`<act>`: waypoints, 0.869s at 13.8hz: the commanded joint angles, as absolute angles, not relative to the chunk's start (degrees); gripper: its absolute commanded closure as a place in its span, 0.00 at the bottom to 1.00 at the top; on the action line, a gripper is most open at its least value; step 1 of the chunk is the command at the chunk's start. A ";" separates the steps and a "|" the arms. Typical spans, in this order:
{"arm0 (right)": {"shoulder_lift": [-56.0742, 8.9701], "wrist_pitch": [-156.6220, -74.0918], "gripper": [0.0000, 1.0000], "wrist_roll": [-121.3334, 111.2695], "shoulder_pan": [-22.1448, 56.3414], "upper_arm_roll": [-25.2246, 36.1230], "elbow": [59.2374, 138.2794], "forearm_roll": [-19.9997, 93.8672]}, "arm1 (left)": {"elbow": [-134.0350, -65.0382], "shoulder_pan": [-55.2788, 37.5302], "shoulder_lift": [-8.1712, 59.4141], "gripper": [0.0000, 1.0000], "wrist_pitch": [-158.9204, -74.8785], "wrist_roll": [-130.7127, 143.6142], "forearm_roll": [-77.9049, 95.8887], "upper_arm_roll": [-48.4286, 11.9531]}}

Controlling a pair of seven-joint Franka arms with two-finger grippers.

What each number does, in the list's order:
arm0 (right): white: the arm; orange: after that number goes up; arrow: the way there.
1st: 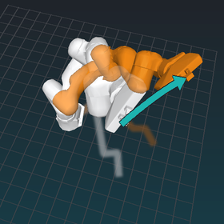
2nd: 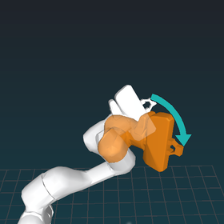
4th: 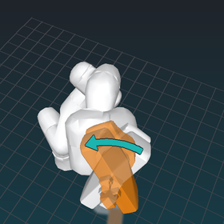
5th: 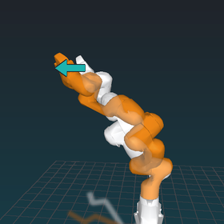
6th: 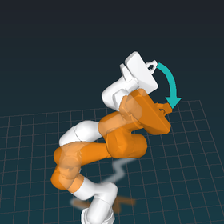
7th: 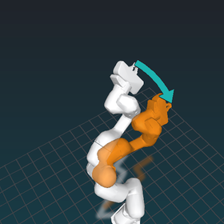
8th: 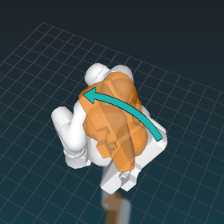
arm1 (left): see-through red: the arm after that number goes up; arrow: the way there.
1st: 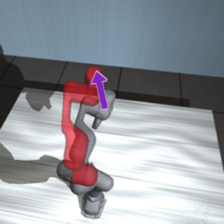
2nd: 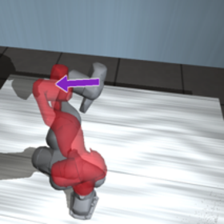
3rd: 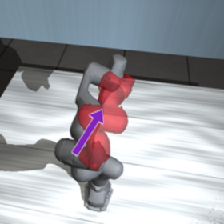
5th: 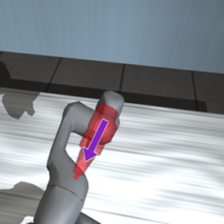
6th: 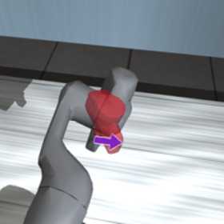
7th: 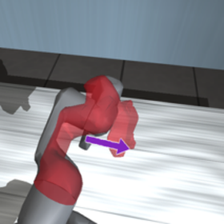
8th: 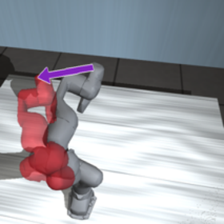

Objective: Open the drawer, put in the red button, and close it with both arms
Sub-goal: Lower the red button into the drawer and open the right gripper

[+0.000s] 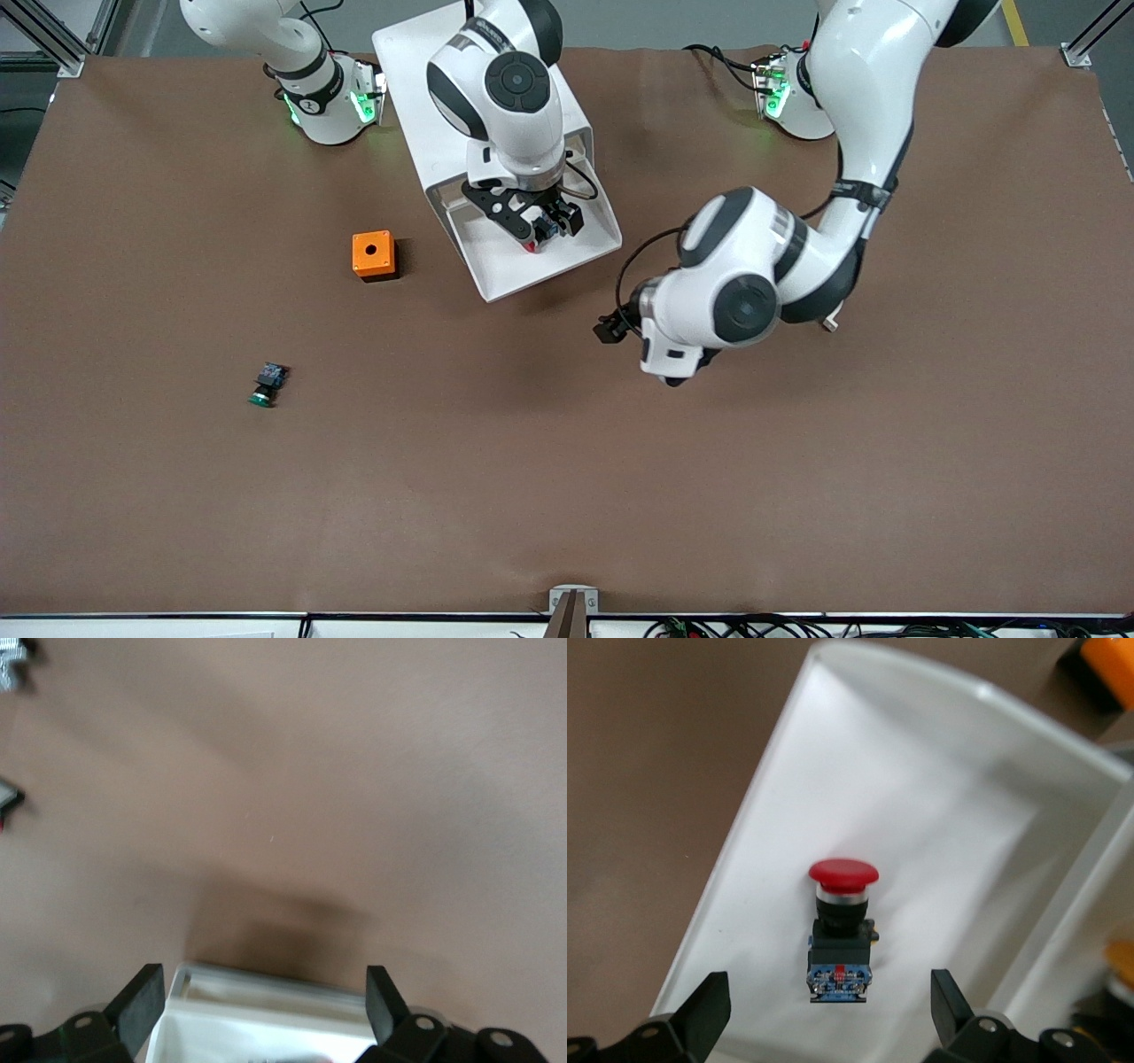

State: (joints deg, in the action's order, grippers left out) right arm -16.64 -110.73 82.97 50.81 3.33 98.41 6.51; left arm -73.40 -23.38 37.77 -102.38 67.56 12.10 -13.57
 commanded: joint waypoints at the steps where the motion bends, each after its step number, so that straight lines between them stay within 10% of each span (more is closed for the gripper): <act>1: -16.26 -101.36 0.00 73.07 44.67 3.16 90.11 5.89 | -74.79 -25.05 37.44 0.00 -107.56 67.24 4.43 -13.27; 12: -12.92 -85.79 0.00 25.86 16.28 3.16 83.41 0.00 | -80.59 -31.82 38.67 0.00 -119.79 67.24 -3.69 -13.18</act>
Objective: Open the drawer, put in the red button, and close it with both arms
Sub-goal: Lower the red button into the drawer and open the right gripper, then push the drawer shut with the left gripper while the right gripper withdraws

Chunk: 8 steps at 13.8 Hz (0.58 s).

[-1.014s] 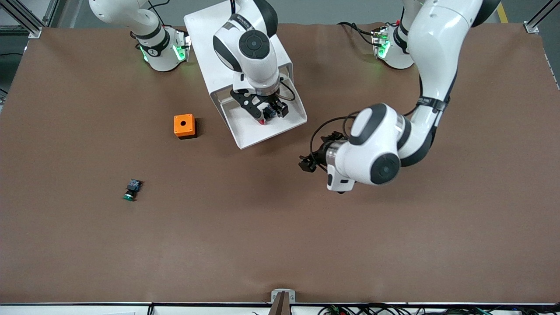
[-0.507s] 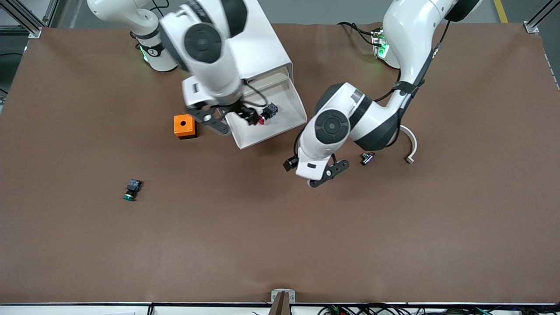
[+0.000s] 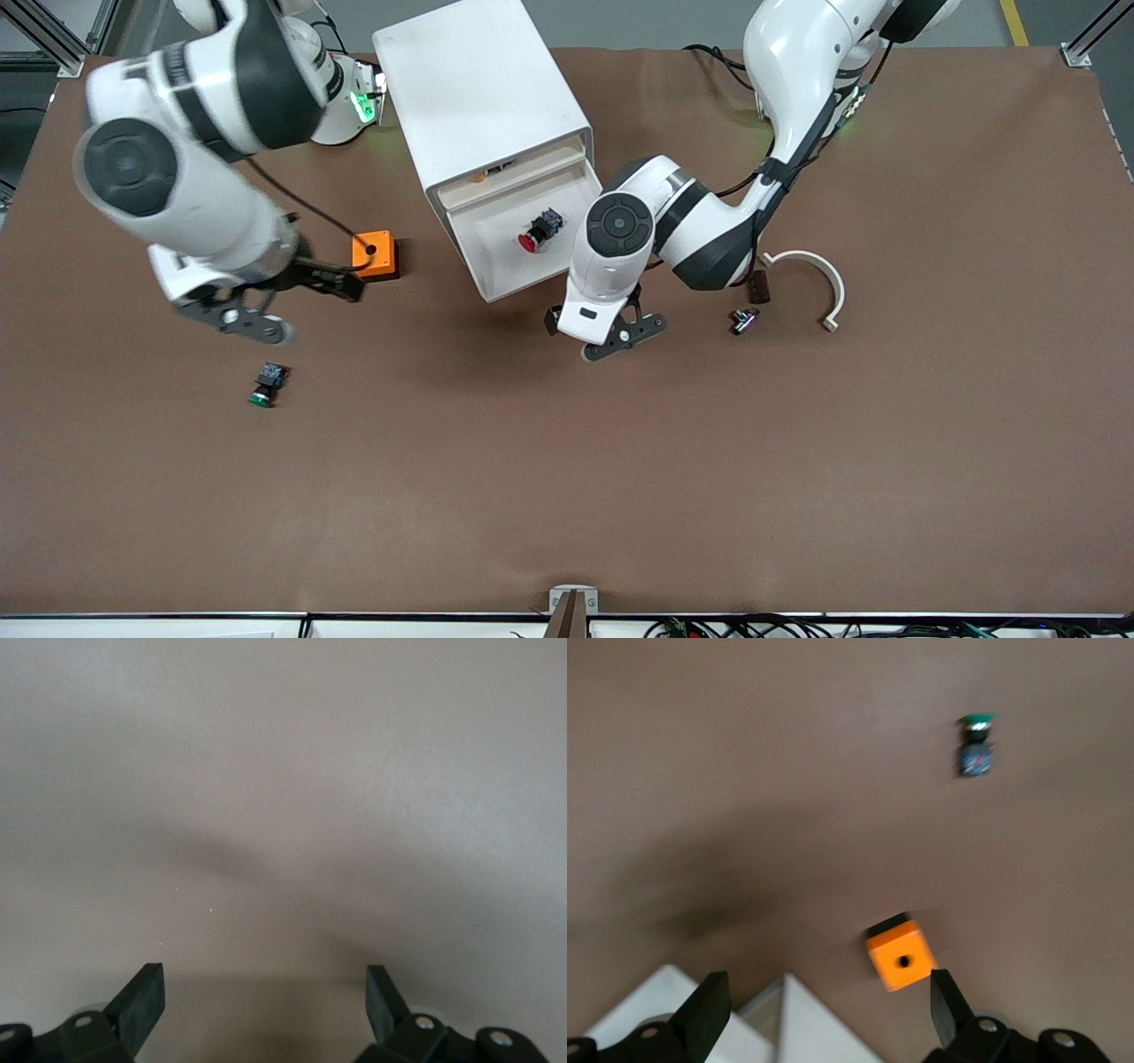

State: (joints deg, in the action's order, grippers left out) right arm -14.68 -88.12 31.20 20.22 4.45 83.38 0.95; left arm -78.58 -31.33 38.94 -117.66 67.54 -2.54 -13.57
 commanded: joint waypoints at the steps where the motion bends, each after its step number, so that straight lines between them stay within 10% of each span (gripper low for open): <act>1: -12.31 -84.82 0.00 21.84 14.26 3.16 83.41 -0.09 | -80.68 -32.43 38.93 0.00 -119.97 67.32 -3.69 -13.18; 8: -11.87 -80.51 0.00 -2.63 0.44 3.25 83.23 -0.52 | -82.53 -36.82 39.29 0.00 -119.45 68.90 -3.34 -13.53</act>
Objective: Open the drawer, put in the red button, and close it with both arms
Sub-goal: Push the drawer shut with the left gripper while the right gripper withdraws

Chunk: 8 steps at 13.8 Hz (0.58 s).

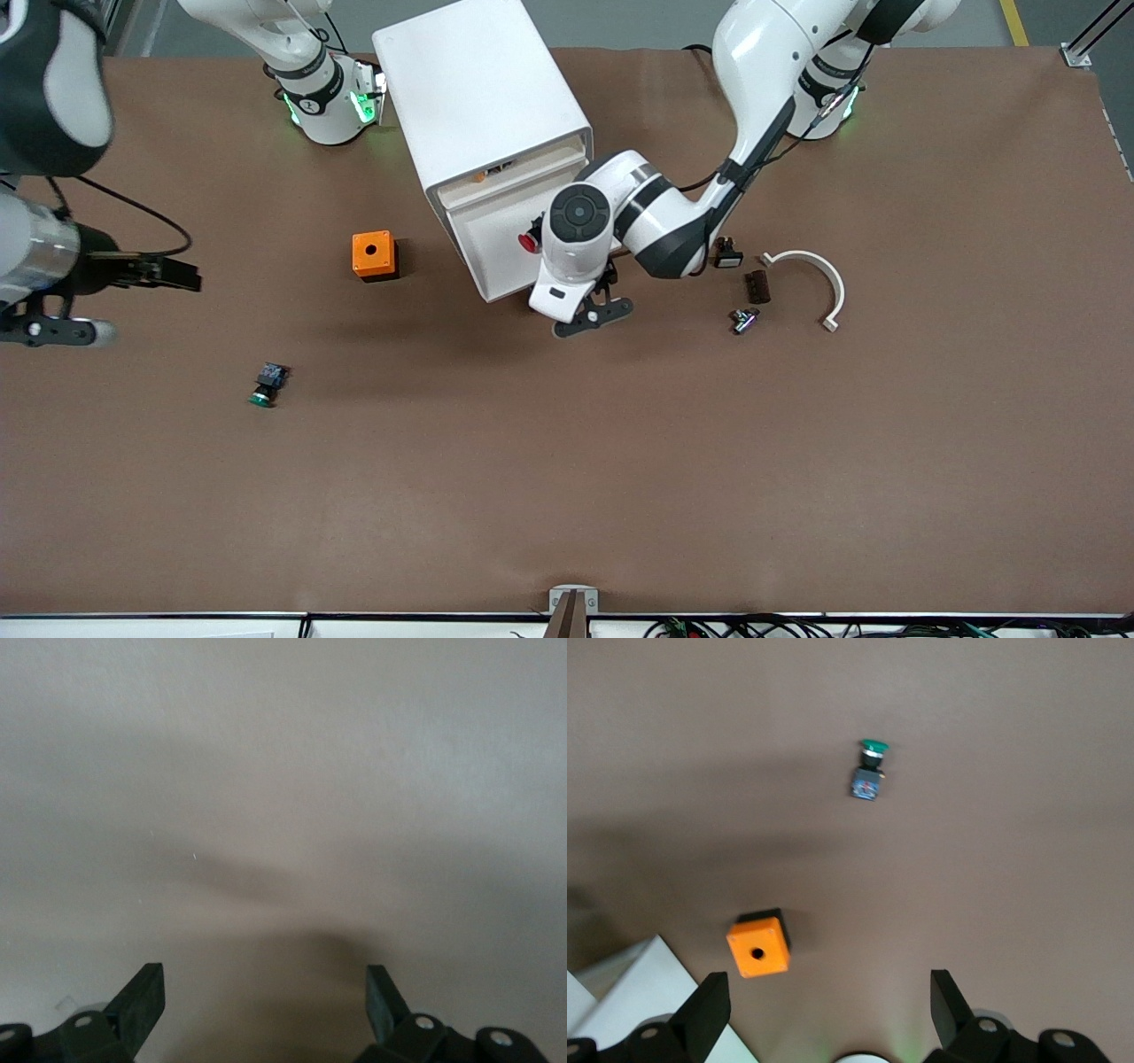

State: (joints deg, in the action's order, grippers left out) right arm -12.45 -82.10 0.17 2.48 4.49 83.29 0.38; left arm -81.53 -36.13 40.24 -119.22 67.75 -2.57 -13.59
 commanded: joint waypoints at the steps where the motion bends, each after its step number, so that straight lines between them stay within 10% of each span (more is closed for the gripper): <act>1: -11.78 -80.33 0.00 -2.72 0.18 3.34 83.23 -1.22 | -82.53 -36.91 39.29 0.00 -119.27 69.60 -2.90 -13.62; 8: -11.87 -76.75 0.00 -2.99 -1.85 4.22 81.48 -2.02 | -82.27 -38.32 39.37 0.00 -117.87 76.81 2.89 -17.31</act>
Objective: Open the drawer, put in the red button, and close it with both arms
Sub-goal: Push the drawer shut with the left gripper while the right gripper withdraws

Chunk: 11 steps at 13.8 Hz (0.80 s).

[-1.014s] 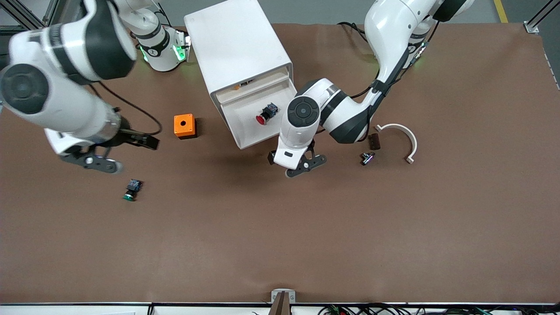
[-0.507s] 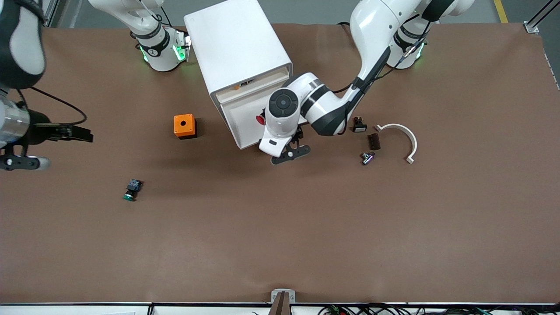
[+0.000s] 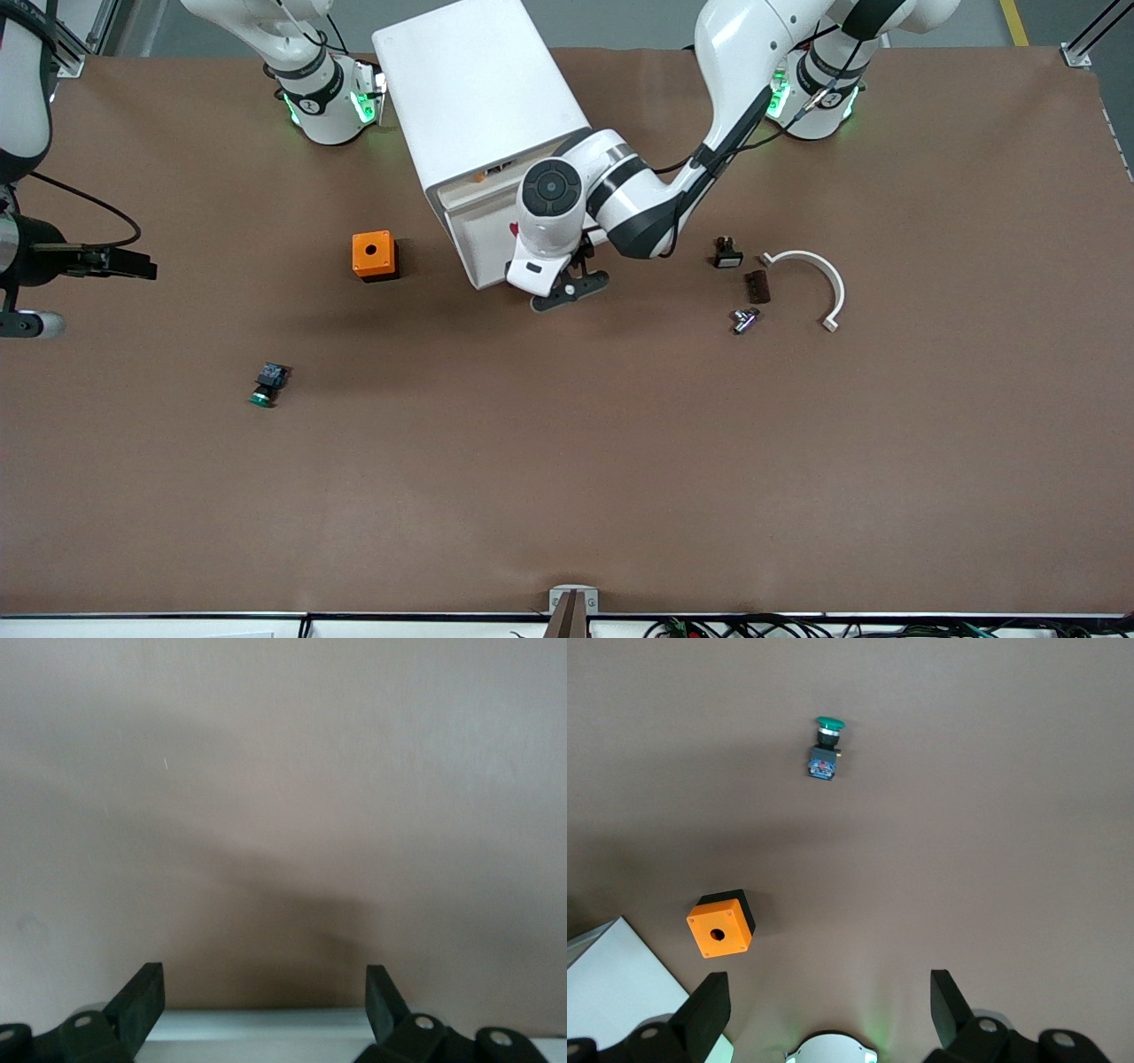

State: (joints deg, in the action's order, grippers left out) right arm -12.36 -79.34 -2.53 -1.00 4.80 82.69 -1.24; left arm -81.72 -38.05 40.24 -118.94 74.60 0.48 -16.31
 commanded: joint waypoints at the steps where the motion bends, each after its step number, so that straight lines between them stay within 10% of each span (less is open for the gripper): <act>1: -12.21 -76.38 0.00 -2.90 -2.37 4.39 79.82 -1.93 | -82.18 -38.41 39.46 0.00 -117.51 77.25 4.47 -17.84; 11: -3.01 -74.69 0.00 0.00 -2.46 4.04 82.67 0.18 | -82.27 -39.81 40.87 0.00 -116.89 78.40 18.89 -18.72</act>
